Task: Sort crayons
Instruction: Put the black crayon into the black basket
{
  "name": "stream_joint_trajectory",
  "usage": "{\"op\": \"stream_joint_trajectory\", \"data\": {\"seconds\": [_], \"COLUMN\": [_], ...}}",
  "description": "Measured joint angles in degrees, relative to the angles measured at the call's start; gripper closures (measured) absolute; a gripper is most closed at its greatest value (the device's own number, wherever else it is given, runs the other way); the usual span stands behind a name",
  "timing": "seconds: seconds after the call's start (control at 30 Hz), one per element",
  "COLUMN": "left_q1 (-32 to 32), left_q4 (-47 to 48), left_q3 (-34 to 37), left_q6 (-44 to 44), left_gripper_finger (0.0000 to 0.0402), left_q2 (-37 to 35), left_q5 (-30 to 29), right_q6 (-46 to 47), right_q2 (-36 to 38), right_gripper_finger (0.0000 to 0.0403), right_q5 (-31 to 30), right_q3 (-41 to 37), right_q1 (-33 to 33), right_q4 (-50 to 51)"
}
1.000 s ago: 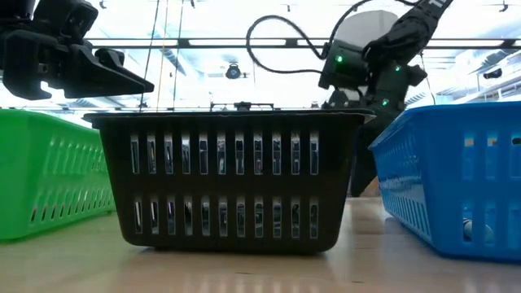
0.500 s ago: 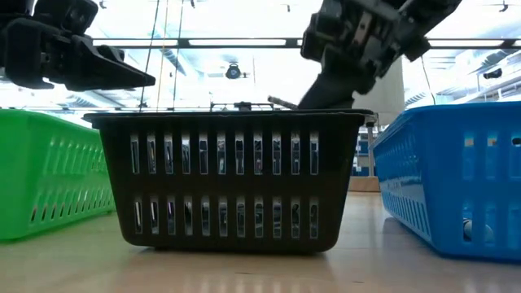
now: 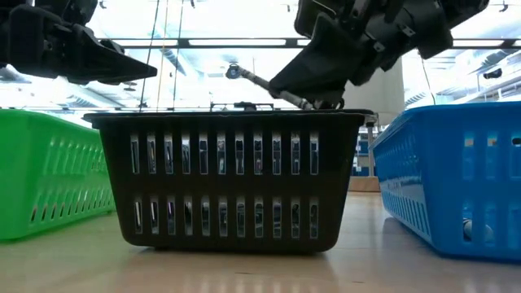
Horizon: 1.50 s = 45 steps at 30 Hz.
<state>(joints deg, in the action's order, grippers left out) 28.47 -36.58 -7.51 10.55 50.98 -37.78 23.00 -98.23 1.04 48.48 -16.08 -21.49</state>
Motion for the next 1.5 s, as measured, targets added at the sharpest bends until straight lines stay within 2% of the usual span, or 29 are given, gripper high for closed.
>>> {"op": "stream_joint_trajectory", "data": {"seconds": [0.17,0.4,0.53,0.73,1.07,1.27,1.5], "left_q1": [0.0,0.0,0.0,0.0,0.0,0.0,0.0], "left_q4": [-0.1,-0.5,-0.5,-0.5,-0.5,-0.5,-0.1], "left_q3": [0.0,0.0,0.0,0.0,0.0,0.0,0.0], "left_q6": [-0.6,-0.7,-0.8,-0.8,-0.9,-0.9,-0.9], "left_gripper_finger": [0.0228,0.0228,0.0228,0.0228,0.0228,0.0228,0.0228], "left_q2": [0.0,0.0,0.0,0.0,0.0,0.0,0.0], "left_q5": [0.0,0.0,0.0,0.0,0.0,0.0,0.0], "right_q6": [-0.8,-2.3,-3.4,-3.7,-3.5,-3.1,4.3], "right_q2": [-5.2,-11.0,-13.3,-13.2,-10.5,-5.6,-4.8], "right_gripper_finger": [0.0361,0.0361,0.0361,0.0353,0.0278,0.0276,0.0276], "right_q5": [-1.5,-6.0,-6.1,-6.2,-4.6,-13.1,-17.6], "right_q3": [5.4,14.2,16.8,17.0,17.0,17.0,17.0], "right_q1": [-2.6,-4.2,-4.1,-4.1,-1.8,1.4,8.2], "right_q4": [3.3,17.1,19.0,20.2,22.7,30.4,39.3]}}
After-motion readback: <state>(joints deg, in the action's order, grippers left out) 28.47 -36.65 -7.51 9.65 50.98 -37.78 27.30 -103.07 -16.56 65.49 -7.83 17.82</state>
